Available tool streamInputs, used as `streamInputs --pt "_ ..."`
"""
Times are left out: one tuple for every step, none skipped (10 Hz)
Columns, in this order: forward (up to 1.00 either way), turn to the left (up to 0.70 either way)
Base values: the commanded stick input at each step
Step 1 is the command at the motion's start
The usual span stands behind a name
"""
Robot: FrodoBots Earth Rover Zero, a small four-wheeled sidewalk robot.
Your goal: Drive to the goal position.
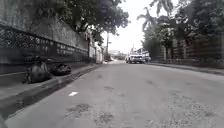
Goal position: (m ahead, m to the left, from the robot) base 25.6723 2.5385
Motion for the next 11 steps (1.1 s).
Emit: streamInputs --pt "1.00 0.02" --pt "1.00 0.02" --pt "1.00 0.02" --pt "1.00 0.02" --pt "1.00 0.02" --pt "1.00 0.02" --pt "1.00 0.02" --pt "1.00 0.02" --pt "1.00 0.02" --pt "1.00 0.02" --pt "1.00 0.02"
